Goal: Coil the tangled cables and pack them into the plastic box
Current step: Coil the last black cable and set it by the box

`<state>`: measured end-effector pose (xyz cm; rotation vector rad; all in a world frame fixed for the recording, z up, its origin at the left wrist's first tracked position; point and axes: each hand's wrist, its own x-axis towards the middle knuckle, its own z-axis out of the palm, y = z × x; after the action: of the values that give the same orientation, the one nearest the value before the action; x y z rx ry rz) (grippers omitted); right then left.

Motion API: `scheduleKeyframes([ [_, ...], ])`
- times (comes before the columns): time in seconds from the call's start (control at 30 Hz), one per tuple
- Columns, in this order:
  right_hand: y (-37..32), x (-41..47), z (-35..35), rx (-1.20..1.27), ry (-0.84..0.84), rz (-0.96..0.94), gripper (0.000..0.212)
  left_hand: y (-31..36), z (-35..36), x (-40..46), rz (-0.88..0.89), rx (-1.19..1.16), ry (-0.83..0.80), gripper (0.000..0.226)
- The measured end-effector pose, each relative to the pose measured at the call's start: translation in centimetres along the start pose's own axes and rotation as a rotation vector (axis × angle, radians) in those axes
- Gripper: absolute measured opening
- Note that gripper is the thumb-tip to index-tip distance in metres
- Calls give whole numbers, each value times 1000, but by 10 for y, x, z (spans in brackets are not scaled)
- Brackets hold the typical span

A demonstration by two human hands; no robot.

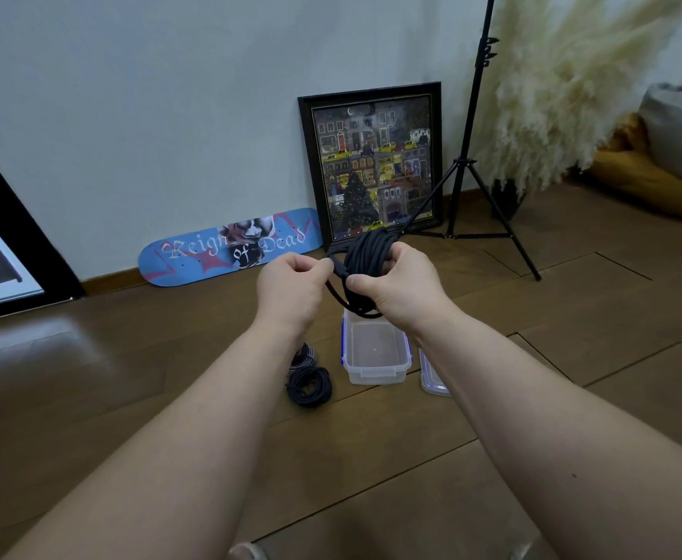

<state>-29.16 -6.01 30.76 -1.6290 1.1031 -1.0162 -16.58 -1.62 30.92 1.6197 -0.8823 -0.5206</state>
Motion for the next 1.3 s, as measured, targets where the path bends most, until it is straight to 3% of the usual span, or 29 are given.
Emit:
scheduleKeyframes([
  [0.13, 5, 1, 7, -17, 30, 12, 36, -3, 5, 0, 266, 341, 86, 20],
  [0.2, 7, 2, 9, 13, 68, 26, 37, -4, 11, -3, 354, 350, 92, 20],
  [0.43, 2, -2, 4, 370, 116, 85, 27, -9, 11, -3, 308, -130, -148, 19],
  [0.6, -8, -5, 1, 722, -14, 230, 11, -11, 7, -7, 345, 13, -351, 57],
  [0.7, -9, -6, -2, 769, -99, 279, 17, -13, 4, -6, 347, 149, -318, 77],
  [0.8, -9, -5, -6, 820, -148, 297, 24, -13, 3, -6, 314, 65, -310, 77],
  [0.93, -12, -5, -10, 781, -226, 288, 34, -12, 1, -4, 241, -46, -342, 76],
  [1.0, -12, -5, -14, 605, -242, 278, 36, -12, -1, -2, 207, -107, -357, 69],
  [1.13, -7, -3, -24, 180, -55, 132, 17, -16, -9, 7, 50, -255, -448, 58],
  [1.2, -4, 2, -31, 146, 40, 65, 12, -18, -16, 7, -68, -362, -518, 52],
  [1.3, 1, 0, -36, 333, -97, 138, 40, -18, -23, 7, -156, -435, -605, 47],
])
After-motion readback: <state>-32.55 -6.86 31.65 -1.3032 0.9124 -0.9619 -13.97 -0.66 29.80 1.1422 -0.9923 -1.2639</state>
